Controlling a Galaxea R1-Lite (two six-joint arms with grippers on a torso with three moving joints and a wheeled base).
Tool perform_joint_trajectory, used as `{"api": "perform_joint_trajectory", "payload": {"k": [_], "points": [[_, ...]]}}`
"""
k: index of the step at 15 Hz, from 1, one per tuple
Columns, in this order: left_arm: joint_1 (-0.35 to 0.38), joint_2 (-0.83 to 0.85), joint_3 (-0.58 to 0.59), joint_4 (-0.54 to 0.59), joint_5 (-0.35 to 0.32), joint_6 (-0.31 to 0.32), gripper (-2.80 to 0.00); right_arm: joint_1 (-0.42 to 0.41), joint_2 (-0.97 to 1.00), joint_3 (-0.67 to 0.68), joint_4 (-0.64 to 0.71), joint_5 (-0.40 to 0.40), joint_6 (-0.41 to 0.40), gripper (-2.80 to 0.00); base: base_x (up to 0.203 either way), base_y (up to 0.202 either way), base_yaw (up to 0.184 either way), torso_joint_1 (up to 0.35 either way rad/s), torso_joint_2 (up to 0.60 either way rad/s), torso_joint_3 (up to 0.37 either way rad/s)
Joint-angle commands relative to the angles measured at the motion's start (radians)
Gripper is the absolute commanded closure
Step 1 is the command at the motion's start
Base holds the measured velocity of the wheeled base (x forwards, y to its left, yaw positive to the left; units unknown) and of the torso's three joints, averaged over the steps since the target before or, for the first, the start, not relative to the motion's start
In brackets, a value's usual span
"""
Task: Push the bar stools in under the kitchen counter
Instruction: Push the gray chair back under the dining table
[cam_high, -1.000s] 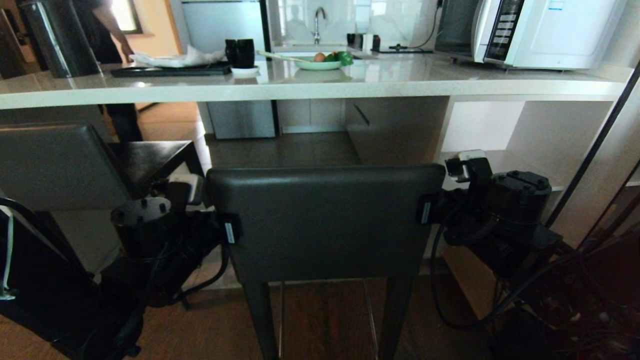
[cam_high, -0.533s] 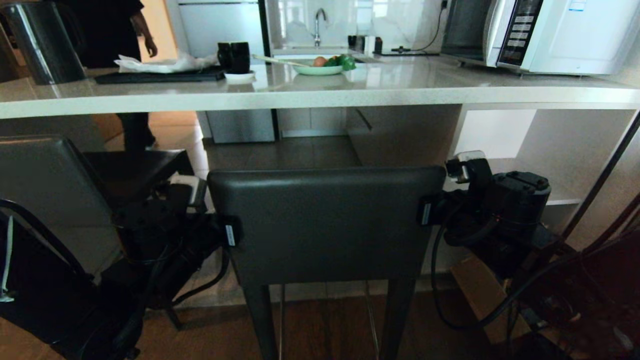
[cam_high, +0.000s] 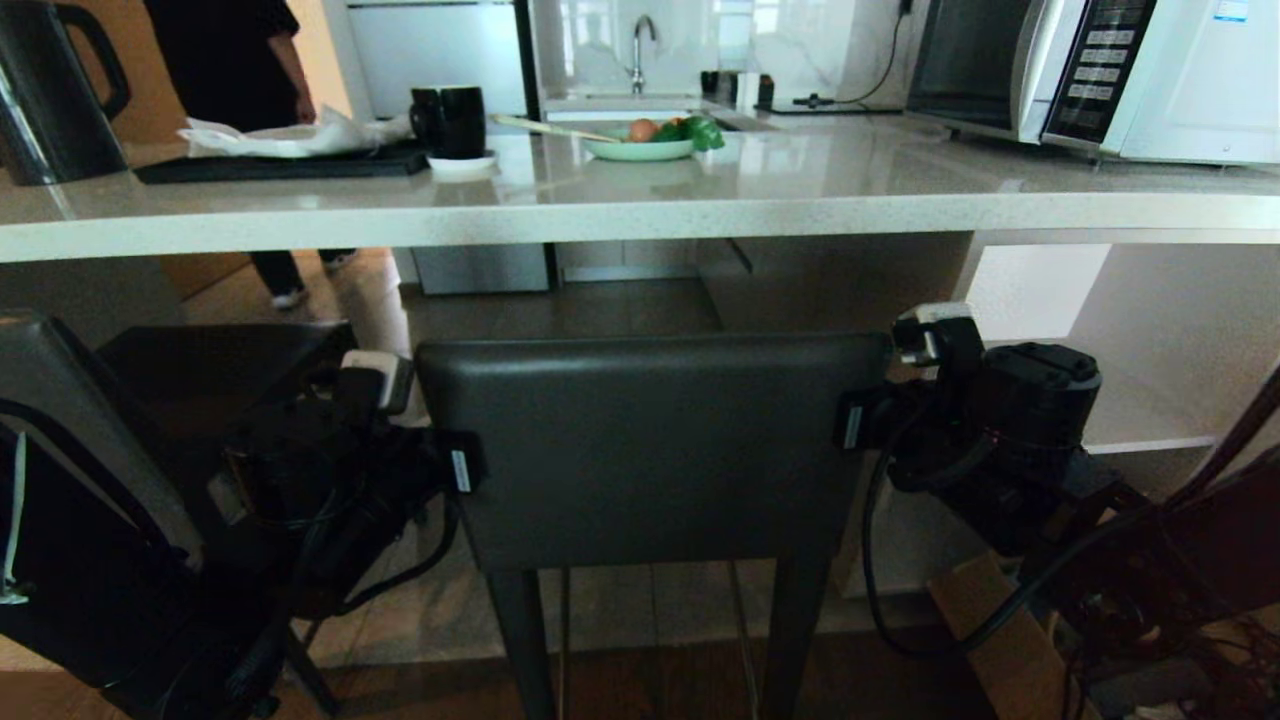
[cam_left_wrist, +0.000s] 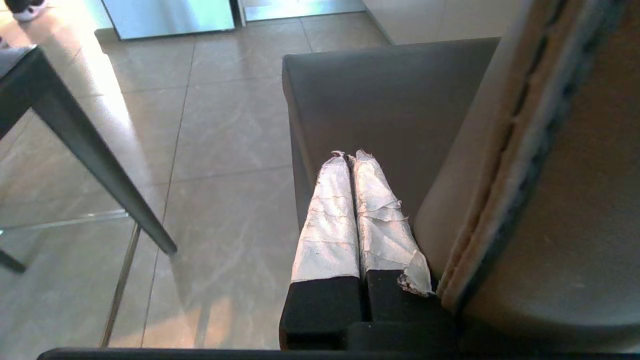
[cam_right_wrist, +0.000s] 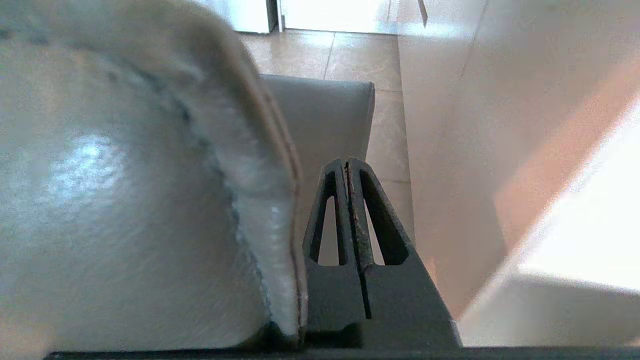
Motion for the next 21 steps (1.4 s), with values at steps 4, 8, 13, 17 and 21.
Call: {"api": "perform_joint_trajectory", "payload": {"k": [4,8,13,17,21], "points": [[-0.055,0.004,0.001,-0.008,0.001,-0.001,0.00,0.053,0.005,0.004,-0.008,0.000,0.000,0.00,0.188,0.000,0.002,0.002,0.00,0.001],[-0.054,0.005,0.001,-0.008,0.001,-0.001,0.00,0.053,0.003,0.007,-0.008,0.000,0.000,0.00,0.186,0.000,0.003,0.001,0.00,0.003],[-0.054,0.002,0.005,-0.010,0.003,-0.001,0.00,0.054,0.000,0.036,-0.033,-0.002,0.001,0.00,0.187,0.000,0.001,0.002,0.01,0.004],[-0.054,0.001,0.010,-0.010,0.003,0.001,0.00,0.055,-0.003,0.043,-0.045,-0.002,0.001,0.00,0.122,0.000,0.002,0.002,0.00,0.001],[-0.055,0.001,0.010,-0.010,0.003,-0.001,0.00,0.055,-0.006,0.062,-0.053,-0.002,0.001,0.00,0.000,0.000,0.000,0.000,0.00,0.000]]}}
